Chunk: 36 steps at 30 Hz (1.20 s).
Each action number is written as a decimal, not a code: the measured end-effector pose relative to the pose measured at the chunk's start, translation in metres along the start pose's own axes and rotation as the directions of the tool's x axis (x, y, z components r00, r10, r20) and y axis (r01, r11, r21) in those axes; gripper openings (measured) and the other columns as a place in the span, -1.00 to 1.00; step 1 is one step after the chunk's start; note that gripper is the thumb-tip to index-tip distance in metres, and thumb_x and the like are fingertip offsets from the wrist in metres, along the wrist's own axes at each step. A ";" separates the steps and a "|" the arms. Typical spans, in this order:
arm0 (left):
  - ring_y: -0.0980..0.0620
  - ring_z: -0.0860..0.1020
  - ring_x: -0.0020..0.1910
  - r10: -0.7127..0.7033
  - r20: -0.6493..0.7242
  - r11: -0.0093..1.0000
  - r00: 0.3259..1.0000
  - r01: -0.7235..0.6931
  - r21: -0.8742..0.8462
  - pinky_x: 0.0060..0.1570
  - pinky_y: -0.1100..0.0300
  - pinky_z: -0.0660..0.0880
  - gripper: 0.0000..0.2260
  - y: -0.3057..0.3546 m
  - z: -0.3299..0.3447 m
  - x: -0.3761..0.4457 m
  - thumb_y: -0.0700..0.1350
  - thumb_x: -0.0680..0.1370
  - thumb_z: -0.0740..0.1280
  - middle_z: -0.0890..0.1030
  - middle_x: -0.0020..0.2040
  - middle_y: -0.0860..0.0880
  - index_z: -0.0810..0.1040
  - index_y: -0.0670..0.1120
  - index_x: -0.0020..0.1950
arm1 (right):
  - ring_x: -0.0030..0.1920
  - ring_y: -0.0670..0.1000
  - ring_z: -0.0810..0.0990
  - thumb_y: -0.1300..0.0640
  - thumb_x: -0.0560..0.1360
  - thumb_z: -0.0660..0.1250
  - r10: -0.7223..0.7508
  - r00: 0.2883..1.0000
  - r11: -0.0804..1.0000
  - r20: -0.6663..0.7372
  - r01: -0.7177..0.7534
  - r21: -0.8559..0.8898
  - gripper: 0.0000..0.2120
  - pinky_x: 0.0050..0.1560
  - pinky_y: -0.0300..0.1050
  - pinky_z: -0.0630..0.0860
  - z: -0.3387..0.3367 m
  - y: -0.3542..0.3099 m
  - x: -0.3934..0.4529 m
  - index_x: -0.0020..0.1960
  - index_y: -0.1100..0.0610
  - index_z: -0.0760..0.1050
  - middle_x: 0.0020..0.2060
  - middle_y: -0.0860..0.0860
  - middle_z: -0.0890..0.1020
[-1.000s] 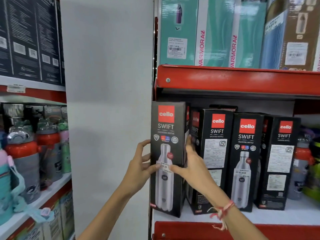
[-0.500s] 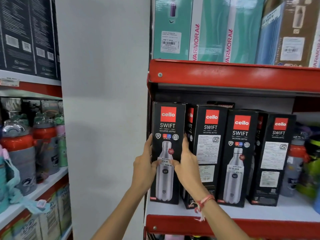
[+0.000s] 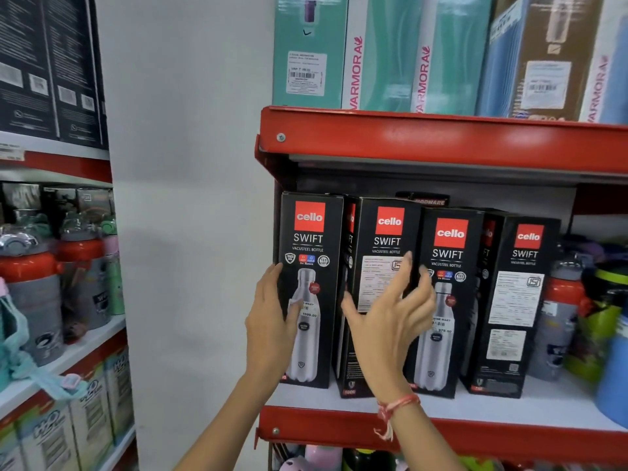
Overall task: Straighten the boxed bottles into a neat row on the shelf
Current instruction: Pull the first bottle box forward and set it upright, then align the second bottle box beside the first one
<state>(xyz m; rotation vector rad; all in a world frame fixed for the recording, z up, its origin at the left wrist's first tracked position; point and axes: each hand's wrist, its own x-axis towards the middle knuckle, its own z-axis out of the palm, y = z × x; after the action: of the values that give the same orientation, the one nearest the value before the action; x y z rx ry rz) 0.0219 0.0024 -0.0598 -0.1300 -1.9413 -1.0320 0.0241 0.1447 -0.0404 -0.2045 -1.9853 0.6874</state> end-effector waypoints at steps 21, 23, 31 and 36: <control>0.28 0.45 0.30 0.065 0.555 0.905 0.829 0.186 -0.383 0.23 0.27 0.45 -0.11 0.072 0.017 -0.019 0.02 0.32 0.56 0.47 0.35 0.19 0.10 0.13 0.49 | 0.45 -0.15 0.24 -0.13 0.25 0.56 -0.391 0.817 0.672 0.424 -0.061 0.738 0.01 0.42 0.16 0.27 -0.083 0.076 0.053 0.44 -0.45 -0.05 0.46 -0.17 0.28; 0.22 0.49 0.29 0.070 0.528 0.908 0.846 0.165 -0.385 0.22 0.24 0.48 -0.10 0.074 0.018 -0.020 -0.03 0.30 0.59 0.51 0.30 0.23 0.12 0.09 0.49 | 0.40 -0.19 0.32 -0.08 0.29 0.55 -0.429 0.770 0.647 0.473 -0.103 0.755 -0.02 0.41 0.09 0.31 -0.084 0.081 0.057 0.45 -0.42 -0.03 0.43 -0.20 0.33; 0.45 0.44 0.13 0.034 0.301 0.965 0.953 0.048 -0.260 0.04 0.61 0.34 -0.07 0.090 0.045 -0.027 0.00 0.36 0.53 0.43 0.22 0.33 0.00 0.09 0.54 | 0.39 -0.21 0.35 0.17 0.49 0.39 -0.531 0.613 0.650 0.585 -0.149 0.745 -0.11 0.45 0.07 0.25 -0.070 0.079 0.092 0.55 -0.18 -0.14 0.42 -0.26 0.34; 0.14 0.60 -0.01 -0.078 0.234 0.981 0.969 0.115 -0.153 0.07 0.20 0.54 -0.10 0.089 0.071 -0.026 -0.03 0.40 0.51 0.57 0.20 0.10 -0.03 0.06 0.53 | 0.31 -0.11 0.47 0.21 0.50 0.37 -0.457 0.692 0.747 0.559 -0.043 0.664 -0.11 0.39 0.10 0.35 -0.049 0.074 0.096 0.51 -0.29 -0.13 0.33 -0.18 0.48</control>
<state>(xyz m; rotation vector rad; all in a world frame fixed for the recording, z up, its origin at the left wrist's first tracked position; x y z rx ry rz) 0.0307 0.1173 -0.0418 -0.2583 -2.0809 -1.2913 0.0077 0.2643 0.0092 0.8402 -2.2625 1.3817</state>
